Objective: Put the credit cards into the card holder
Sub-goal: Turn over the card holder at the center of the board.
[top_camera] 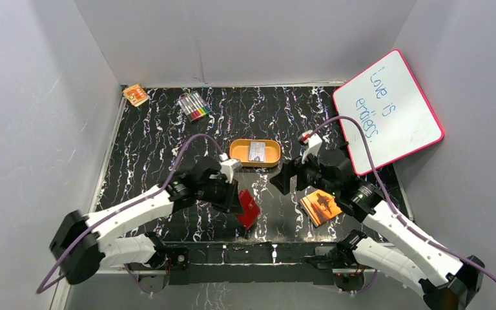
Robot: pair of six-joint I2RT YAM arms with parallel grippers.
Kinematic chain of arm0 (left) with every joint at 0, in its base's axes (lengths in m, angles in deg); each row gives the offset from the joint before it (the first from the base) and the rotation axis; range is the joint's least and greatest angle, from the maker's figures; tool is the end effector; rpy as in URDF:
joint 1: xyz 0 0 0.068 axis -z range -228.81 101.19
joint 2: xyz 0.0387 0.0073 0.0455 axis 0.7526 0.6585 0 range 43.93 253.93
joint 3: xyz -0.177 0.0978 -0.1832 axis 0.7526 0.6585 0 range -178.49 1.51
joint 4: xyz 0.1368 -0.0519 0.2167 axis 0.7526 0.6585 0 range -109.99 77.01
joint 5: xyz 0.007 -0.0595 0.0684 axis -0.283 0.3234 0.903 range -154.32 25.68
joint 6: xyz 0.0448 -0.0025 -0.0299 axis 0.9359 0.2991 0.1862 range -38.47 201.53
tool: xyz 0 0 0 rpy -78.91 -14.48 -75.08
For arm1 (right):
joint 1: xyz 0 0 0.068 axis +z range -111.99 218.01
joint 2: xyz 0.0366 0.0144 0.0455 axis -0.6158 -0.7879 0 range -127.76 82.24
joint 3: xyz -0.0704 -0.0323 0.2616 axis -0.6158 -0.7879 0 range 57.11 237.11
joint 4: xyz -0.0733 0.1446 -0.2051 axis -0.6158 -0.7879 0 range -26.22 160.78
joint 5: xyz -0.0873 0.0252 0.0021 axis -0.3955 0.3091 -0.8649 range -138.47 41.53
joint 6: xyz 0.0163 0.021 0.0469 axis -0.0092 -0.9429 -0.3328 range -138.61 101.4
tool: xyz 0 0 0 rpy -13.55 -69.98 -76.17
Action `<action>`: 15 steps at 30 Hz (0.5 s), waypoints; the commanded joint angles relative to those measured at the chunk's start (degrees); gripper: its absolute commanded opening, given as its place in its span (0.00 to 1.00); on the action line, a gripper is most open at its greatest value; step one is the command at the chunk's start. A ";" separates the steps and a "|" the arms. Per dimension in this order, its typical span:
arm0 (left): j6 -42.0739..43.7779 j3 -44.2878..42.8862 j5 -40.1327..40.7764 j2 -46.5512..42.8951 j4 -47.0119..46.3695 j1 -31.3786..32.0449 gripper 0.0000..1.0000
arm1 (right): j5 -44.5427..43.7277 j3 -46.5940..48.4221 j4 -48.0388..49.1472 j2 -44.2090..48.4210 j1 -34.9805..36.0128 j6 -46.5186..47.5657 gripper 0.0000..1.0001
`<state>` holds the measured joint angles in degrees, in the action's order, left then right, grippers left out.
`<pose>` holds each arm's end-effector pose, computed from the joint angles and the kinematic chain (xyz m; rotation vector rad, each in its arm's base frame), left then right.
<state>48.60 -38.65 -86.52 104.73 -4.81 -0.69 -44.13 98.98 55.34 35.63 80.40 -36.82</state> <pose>0.1424 -0.1791 0.2513 0.5573 2.3526 -1.1583 0.1389 0.1303 0.3072 -0.4707 1.9456 0.7700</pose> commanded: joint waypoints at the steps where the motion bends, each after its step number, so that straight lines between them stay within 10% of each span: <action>1: 3.60 -1.49 -14.50 9.12 -10.71 0.09 0.00 | -1.84 -1.90 -1.12 3.22 -0.29 -3.95 0.96; 15: 4.63 -7.60 -5.94 28.46 -9.86 -1.07 0.05 | -0.18 -6.80 -3.34 0.47 -0.21 -10.25 0.88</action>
<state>53.13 -44.53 -94.58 131.09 -15.11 -1.20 -45.46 93.12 50.29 36.72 80.38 -44.06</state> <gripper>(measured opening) 0.137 0.893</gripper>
